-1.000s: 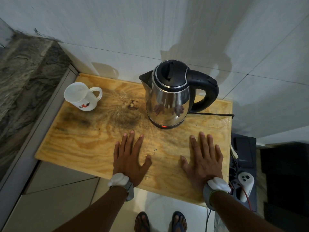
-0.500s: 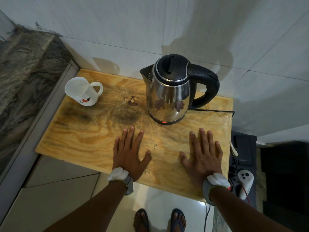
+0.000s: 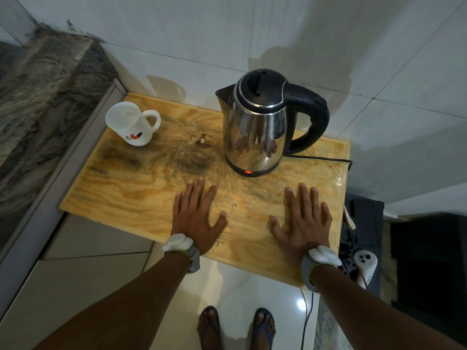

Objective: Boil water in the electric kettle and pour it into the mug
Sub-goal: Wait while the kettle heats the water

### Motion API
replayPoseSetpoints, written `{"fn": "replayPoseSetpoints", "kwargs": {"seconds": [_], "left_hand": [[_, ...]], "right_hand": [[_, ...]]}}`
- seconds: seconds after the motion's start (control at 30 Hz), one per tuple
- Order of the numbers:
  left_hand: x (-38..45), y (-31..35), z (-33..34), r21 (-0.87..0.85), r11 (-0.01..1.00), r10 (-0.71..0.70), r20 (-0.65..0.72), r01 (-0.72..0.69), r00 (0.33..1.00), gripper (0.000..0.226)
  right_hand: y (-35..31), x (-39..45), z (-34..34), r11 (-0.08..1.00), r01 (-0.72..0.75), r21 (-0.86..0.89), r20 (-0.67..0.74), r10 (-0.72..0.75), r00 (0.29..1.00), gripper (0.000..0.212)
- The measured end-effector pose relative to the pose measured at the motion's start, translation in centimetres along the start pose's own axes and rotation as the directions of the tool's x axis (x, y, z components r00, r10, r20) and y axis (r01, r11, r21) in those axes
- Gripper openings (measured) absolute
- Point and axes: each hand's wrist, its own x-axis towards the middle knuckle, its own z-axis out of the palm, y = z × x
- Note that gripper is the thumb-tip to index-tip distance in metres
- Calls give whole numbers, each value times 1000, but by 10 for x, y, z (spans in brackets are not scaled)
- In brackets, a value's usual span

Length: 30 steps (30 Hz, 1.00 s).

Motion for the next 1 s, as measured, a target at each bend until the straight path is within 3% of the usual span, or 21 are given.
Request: {"fn": "replayPoseSetpoints", "kwargs": {"seconds": [0.47, 1.0], "left_hand": [[4, 18, -48, -161, 985, -47, 131, 68, 990, 77], [-27, 63, -149, -152, 988, -19, 63, 29, 998, 74]], "right_hand": [[3, -1, -36, 991, 41, 126, 153, -60, 986, 83], [-8, -53, -111, 967, 15, 255, 20, -21, 1000, 82]]}}
